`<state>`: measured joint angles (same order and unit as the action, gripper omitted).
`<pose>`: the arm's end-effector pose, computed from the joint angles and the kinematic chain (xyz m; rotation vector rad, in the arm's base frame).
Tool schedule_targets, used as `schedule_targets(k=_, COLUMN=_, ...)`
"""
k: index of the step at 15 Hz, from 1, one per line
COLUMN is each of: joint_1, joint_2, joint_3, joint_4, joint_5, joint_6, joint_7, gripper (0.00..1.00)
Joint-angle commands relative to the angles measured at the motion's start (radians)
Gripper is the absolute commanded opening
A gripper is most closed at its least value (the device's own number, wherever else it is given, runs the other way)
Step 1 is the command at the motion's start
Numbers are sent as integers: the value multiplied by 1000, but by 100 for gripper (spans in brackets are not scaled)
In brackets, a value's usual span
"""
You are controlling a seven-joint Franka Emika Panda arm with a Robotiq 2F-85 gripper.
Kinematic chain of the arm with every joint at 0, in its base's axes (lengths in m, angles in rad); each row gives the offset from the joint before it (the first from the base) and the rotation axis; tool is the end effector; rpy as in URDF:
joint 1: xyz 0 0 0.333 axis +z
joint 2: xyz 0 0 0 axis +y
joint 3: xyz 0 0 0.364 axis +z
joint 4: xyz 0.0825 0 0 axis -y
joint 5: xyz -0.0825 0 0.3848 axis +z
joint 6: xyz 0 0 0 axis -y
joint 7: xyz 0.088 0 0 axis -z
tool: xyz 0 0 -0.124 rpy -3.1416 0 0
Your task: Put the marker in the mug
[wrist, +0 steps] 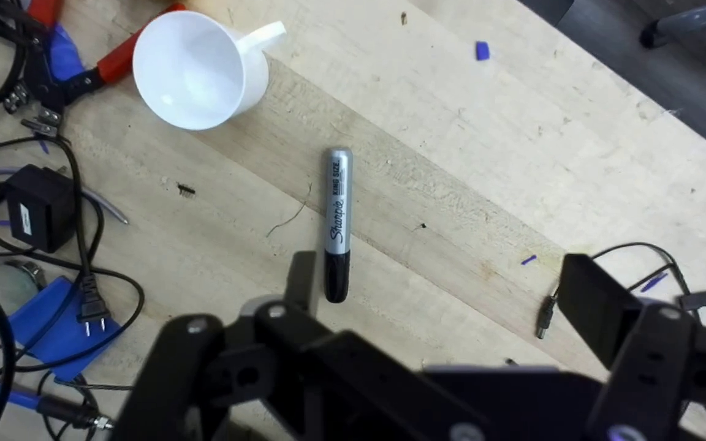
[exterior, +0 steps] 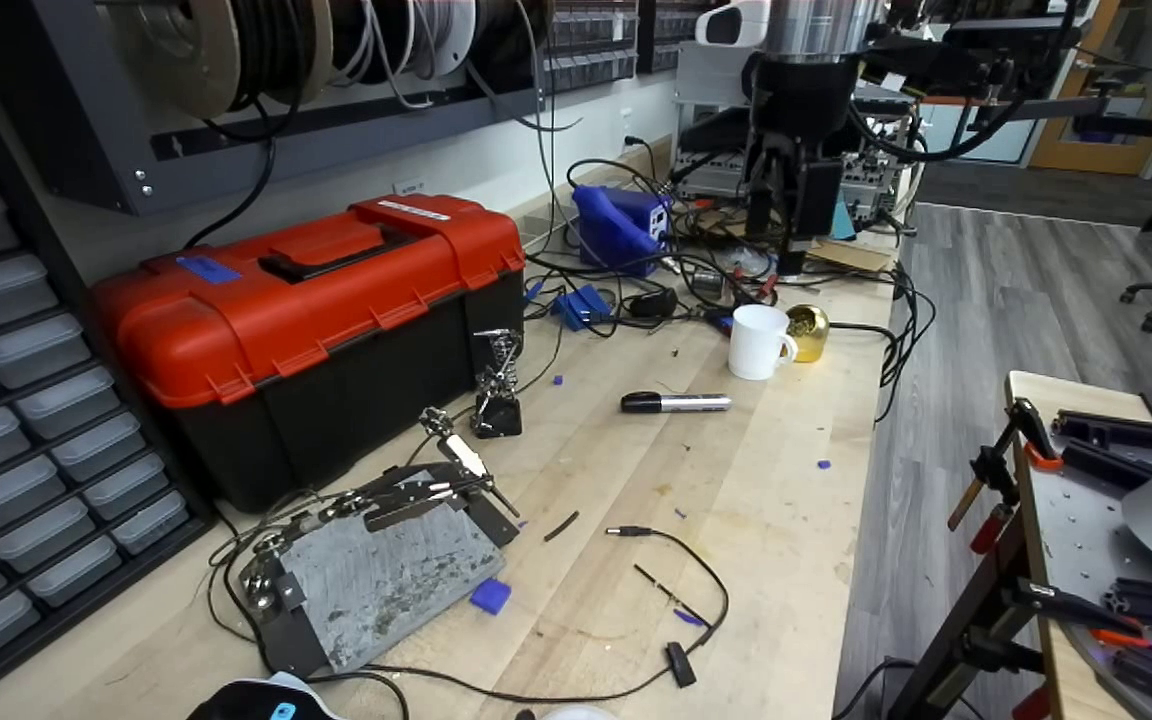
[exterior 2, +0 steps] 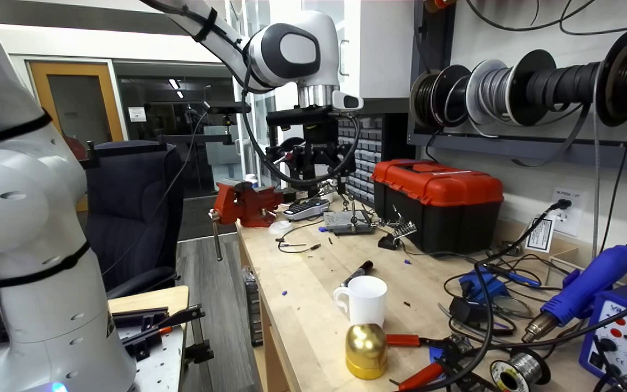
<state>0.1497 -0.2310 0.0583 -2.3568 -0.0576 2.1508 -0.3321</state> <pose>0.4492 0.0924 0.4517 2.9541 0.8650 0.0315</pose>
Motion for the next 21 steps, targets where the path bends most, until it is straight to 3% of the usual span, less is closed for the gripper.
schedule_targets(k=1, joint_1=-1, joint_2=88, joint_3=13, joint_4=63, joint_5=15, joint_6=49, joint_7=12, gripper=100)
schedule_targets(k=12, joint_1=-21, joint_2=367, joint_3=30, joint_4=298, joint_5=2, joint_6=38, joint_7=-1, gripper=100)
schedule_targets(k=21, joint_1=-39, joint_2=515, joint_3=29, joint_4=385, joint_5=-19, joint_6=48, joint_7=8, gripper=100)
